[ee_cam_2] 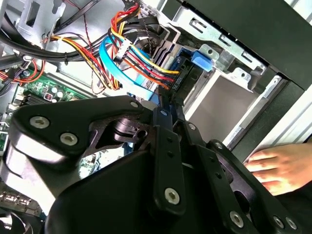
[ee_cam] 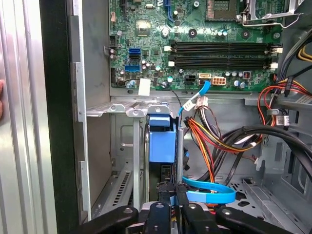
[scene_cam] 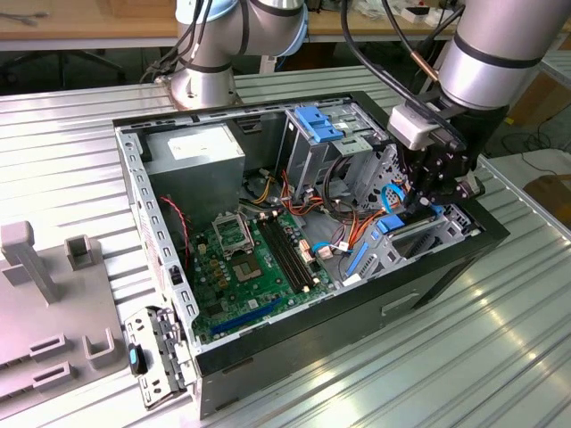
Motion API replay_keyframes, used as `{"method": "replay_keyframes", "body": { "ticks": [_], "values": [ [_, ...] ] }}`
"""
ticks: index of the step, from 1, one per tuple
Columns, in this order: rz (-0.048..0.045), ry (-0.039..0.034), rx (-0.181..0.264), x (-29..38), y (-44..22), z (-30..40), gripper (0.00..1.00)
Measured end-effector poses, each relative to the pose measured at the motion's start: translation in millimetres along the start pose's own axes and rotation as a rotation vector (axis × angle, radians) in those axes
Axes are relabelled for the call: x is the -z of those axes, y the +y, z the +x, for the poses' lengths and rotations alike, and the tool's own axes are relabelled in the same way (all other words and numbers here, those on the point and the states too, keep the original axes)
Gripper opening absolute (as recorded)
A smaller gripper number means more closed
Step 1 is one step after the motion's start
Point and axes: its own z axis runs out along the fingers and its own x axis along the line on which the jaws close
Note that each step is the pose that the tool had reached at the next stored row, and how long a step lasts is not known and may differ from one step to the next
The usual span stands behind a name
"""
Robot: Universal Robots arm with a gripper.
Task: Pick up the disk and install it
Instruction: 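Insert the second disk wire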
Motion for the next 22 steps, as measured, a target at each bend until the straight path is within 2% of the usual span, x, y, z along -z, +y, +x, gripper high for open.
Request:
{"method": "replay_keyframes", "body": {
  "ticks": [10,17,18,19,22],
  "values": [
    [0.0000,-0.0007,0.000,-6.0,0.9,-0.2,0.16],
    [0.0004,-0.0026,0.000,-6.9,1.0,-0.3,0.18],
    [0.0002,-0.0026,0.000,-6.2,0.9,-0.3,0.18],
    [0.0003,-0.0028,0.000,-4.8,0.7,-0.2,0.24],
    [0.0002,-0.0018,0.000,4.3,-0.7,0.3,0.24]
  ]
}}
